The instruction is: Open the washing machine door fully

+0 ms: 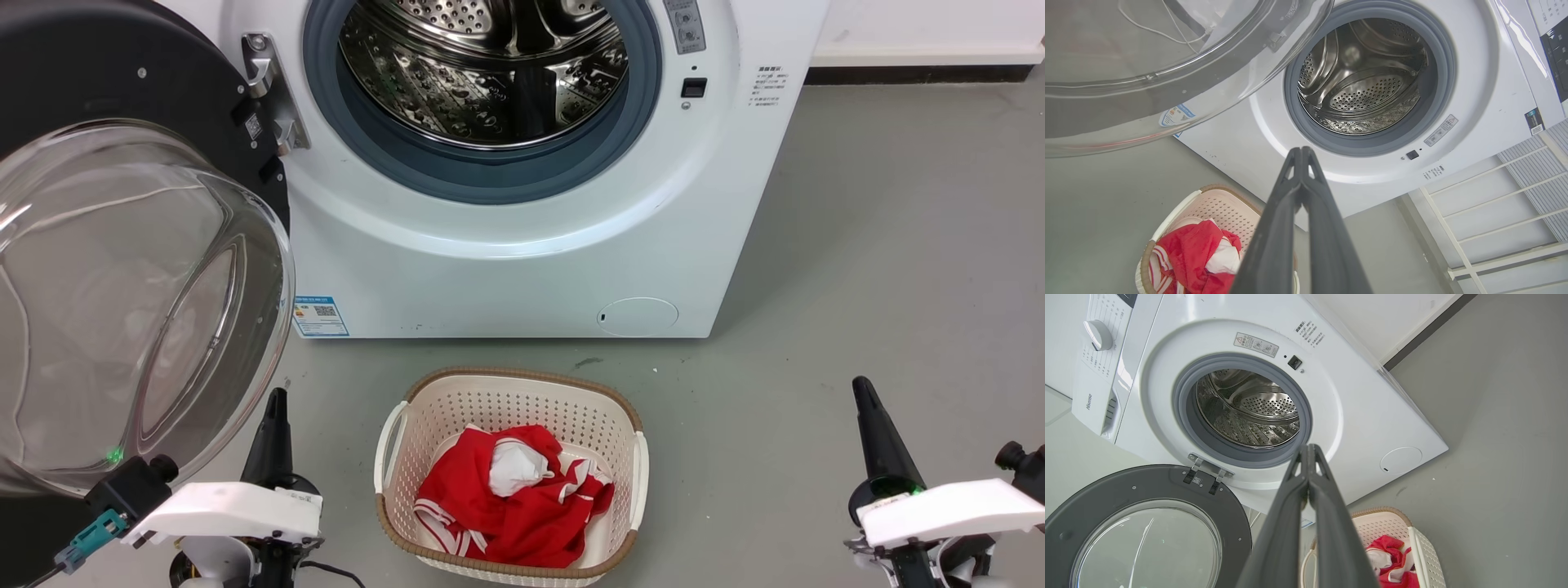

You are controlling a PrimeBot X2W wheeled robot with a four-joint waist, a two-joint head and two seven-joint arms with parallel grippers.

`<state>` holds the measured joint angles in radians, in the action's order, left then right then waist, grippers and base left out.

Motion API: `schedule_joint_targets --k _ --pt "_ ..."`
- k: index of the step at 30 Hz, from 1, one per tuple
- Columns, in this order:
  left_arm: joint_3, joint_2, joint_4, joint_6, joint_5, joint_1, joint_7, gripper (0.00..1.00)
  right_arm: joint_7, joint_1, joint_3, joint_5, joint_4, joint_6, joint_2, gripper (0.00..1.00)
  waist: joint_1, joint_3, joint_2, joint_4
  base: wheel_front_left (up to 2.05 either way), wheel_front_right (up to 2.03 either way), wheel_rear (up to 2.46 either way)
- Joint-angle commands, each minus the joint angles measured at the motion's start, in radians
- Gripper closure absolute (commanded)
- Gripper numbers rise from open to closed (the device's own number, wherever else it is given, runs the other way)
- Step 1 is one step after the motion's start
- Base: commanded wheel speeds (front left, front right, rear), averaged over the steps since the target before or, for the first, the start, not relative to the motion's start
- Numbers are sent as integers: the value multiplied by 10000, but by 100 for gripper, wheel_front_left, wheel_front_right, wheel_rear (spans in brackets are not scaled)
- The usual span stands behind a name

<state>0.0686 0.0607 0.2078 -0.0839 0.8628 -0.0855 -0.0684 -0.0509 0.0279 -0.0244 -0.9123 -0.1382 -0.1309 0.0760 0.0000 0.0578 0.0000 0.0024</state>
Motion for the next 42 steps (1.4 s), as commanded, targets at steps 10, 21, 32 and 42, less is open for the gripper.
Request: schedule_joint_targets --k 10,21,32,42 --pt "115 2 -1 -134 1434 -222 342 100 236 358 -84 -1463 -127 0 94 100 0 -72 0 -3 0 0 0" --pt "187 -17 71 -208 2557 -245 626 100 424 442 -148 -2562 -303 1 97 100 0 -141 0 -6 0 0 0" --pt "249 -38 142 -269 3688 -257 906 100 631 542 -221 -3660 -468 1 91 100 0 -218 0 -10 0 0 0" --pt "301 -54 205 -321 4634 -275 1140 100 808 642 -291 -4574 -620 2 78 100 0 -287 0 -13 0 0 0"
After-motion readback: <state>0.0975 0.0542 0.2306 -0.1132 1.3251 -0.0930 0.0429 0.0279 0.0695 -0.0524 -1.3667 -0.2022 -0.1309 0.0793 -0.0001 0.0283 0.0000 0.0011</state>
